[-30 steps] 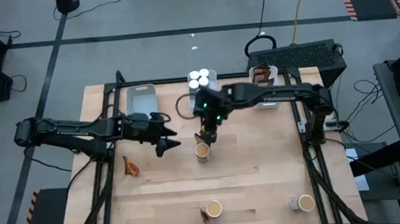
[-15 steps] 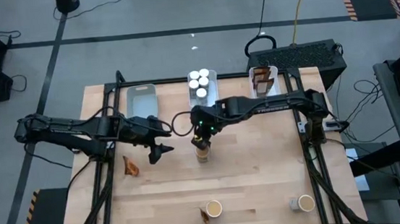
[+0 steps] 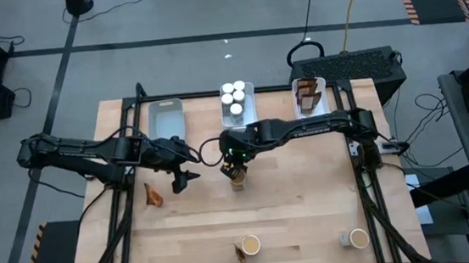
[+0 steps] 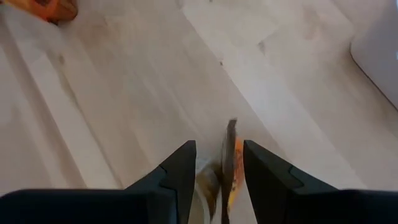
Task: Sort spices by type
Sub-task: Put the orange seasoning bag into the right white bin
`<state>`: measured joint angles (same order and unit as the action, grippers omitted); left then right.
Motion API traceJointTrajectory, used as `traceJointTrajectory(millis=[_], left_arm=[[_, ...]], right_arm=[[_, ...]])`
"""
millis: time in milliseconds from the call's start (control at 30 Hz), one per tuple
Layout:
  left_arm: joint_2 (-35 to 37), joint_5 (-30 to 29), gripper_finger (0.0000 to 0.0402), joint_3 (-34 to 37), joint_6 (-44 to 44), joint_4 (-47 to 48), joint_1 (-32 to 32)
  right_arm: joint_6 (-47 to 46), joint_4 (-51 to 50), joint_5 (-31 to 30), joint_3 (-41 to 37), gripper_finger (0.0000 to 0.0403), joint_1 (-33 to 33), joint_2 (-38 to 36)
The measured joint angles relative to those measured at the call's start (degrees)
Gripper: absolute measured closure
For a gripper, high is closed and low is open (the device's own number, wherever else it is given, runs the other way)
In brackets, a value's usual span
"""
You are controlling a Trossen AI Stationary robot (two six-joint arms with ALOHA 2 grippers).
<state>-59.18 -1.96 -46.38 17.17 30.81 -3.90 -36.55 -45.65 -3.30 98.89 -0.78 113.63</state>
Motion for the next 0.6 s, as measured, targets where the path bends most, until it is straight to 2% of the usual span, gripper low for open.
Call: traceJointTrajectory(millis=[167,300,433,600], left_arm=[[-0.02,-0.62,0.0110,0.10,0.54,2.86,-0.03],[-0.05,-5.54,0.0110,0.10,5.08,14.40,0.34],[-0.78,-7.78,0.0110,0.29,8.08,24.80,1.43],[-0.74,-7.44,0.0110,2.36,10.96,26.13,2.45]], right_arm=[[-0.07,0.17,-2.82,0.02,0.0287,0.00,0.88],[-0.31,0.46,-2.90,0.04,0.0287,0.00,1.50],[-0.31,0.34,-2.81,0.03,0.0287,0.13,1.99],[0.59,0.13,-2.85,0.00,0.0287,0.13,3.46]])
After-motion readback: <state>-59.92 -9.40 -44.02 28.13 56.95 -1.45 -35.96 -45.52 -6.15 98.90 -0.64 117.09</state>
